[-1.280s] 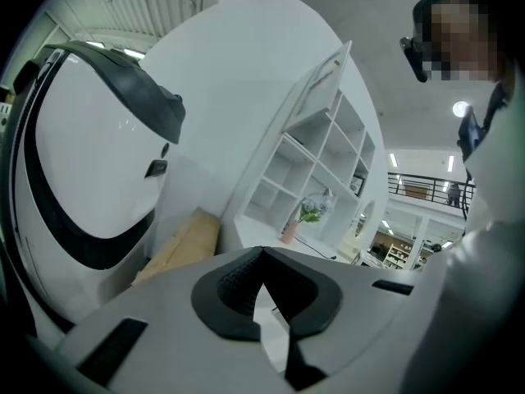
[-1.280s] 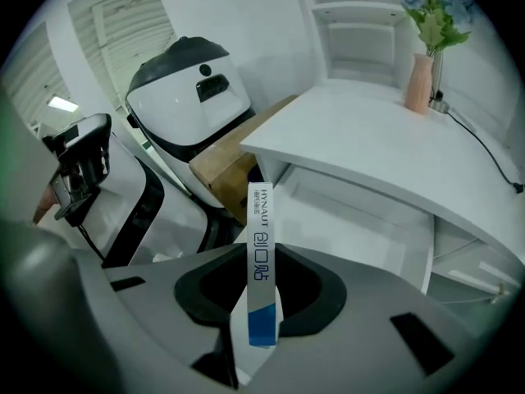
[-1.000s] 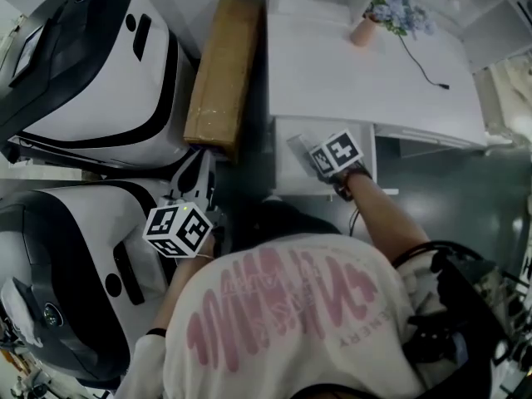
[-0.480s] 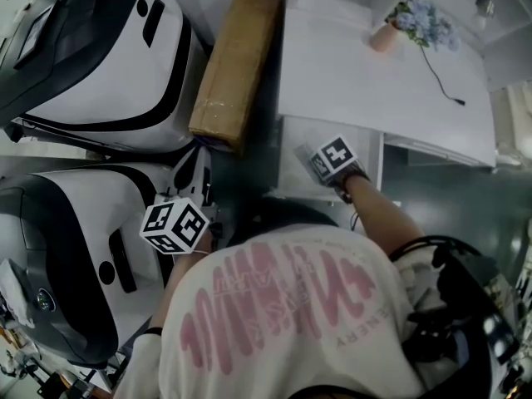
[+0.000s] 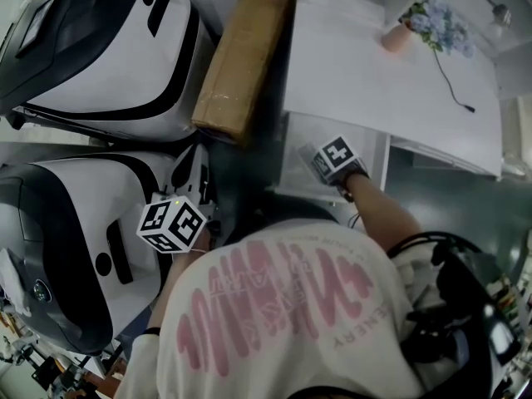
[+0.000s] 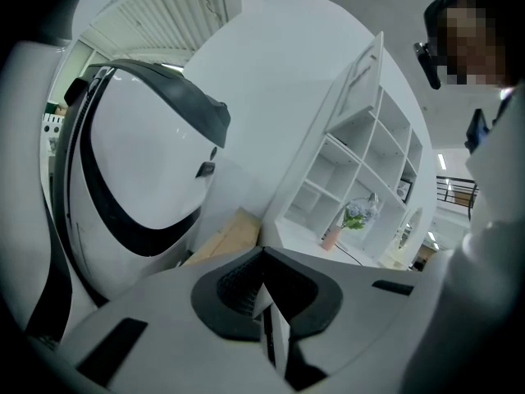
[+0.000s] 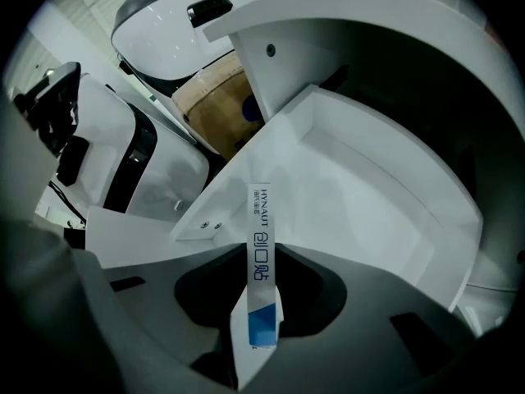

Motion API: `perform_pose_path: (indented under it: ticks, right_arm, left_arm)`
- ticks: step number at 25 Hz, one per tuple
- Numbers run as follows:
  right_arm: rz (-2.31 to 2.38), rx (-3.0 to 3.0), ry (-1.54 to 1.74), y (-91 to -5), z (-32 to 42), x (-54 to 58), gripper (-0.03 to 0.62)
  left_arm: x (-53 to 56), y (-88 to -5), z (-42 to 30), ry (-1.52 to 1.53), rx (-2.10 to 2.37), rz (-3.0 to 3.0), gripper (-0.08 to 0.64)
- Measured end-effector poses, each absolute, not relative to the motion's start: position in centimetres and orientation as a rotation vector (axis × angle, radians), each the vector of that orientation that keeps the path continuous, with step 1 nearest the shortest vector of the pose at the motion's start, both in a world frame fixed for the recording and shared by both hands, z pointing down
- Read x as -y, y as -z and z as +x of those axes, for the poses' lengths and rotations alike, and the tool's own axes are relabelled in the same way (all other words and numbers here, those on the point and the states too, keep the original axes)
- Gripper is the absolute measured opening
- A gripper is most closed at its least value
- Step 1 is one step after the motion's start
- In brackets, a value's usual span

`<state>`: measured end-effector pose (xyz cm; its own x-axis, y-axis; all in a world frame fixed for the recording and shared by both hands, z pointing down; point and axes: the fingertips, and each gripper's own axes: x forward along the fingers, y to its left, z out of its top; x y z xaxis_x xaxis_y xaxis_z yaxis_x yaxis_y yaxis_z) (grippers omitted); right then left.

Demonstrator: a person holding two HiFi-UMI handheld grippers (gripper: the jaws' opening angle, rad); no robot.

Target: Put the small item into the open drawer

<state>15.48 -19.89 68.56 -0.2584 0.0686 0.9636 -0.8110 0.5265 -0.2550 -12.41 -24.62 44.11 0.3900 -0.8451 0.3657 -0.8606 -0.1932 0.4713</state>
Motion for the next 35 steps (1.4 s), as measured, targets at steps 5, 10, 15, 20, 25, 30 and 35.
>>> perform_pose_path:
  ticks: [5, 10, 15, 20, 25, 30, 35]
  right_arm:
    - [0.625, 1.602, -0.981, -69.4, 15.9, 19.5, 0.101]
    - [0.604, 1.601, -0.984, -70.1, 15.8, 19.4, 0.101]
    - [0.586, 1.603, -0.994, -70.4, 15.7, 19.3, 0.101]
    - [0.585, 1.607, -0.993, -70.6, 16.0, 19.4, 0.101]
    - [0.581, 1.606, -1.0, -70.8, 16.4, 19.5, 0.103]
    - [0.608, 1.593, -1.031, -71.1, 17.3, 19.9, 0.107]
    - [0.63, 1.583, -1.063, -71.5, 18.0, 20.1, 0.118]
  left_arm:
    - [24.2, -44.5, -13.4, -0.04, 1.492, 1.998, 0.029]
    - [24.2, -44.6, -13.7, -0.047, 1.508, 1.988, 0.029]
    - [24.3, -44.6, -13.9, -0.05, 1.522, 1.98, 0.029]
    - [24.4, -44.2, -13.9, -0.042, 1.537, 1.984, 0.029]
    - [24.2, -43.7, -14.3, -0.03, 1.559, 1.983, 0.029]
    - [23.8, -43.5, -14.8, -0.034, 1.577, 1.975, 0.029]
    - [23.3, -43.7, -15.3, -0.037, 1.589, 1.954, 0.029]
